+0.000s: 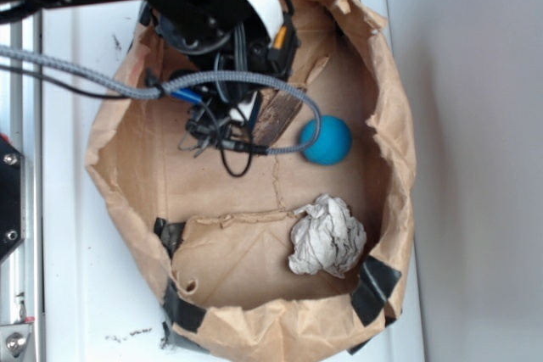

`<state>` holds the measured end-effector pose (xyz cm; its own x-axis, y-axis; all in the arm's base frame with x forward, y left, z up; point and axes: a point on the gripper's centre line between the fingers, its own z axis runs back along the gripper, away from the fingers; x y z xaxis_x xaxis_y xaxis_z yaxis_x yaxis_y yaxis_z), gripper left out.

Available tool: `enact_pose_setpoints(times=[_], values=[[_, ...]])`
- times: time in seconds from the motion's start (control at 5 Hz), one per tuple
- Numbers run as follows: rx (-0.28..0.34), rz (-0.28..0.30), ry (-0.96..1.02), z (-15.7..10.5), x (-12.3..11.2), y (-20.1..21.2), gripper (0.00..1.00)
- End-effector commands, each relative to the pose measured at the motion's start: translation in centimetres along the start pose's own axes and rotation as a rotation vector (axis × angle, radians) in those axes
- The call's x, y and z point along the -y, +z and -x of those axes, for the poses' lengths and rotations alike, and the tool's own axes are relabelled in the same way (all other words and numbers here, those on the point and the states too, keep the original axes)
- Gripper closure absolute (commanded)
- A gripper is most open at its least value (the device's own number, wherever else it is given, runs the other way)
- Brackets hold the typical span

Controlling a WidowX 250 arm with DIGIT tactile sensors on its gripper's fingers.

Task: Grab the wood chip.

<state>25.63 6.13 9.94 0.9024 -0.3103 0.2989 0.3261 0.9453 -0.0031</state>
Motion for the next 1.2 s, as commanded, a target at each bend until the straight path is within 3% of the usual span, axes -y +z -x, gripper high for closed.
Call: enact_pose_setpoints(times=[0.0,0.4,0.6,0.8,1.0], values=[[-0.057,0.042,0.254,-1.5,0.6,-2.3,0.0],[-0.144,0.024,0.709,-1.9,1.0,-4.3,0.0],[-0.166,-0.011,0.723,-2.5,1.5,-6.5,0.0],[-0.213,-0.086,0.741,-3.3,1.5,-9.6,0.0],[-0.216,-0.106,0.671,-3.4,1.4,-10.8,0.0]])
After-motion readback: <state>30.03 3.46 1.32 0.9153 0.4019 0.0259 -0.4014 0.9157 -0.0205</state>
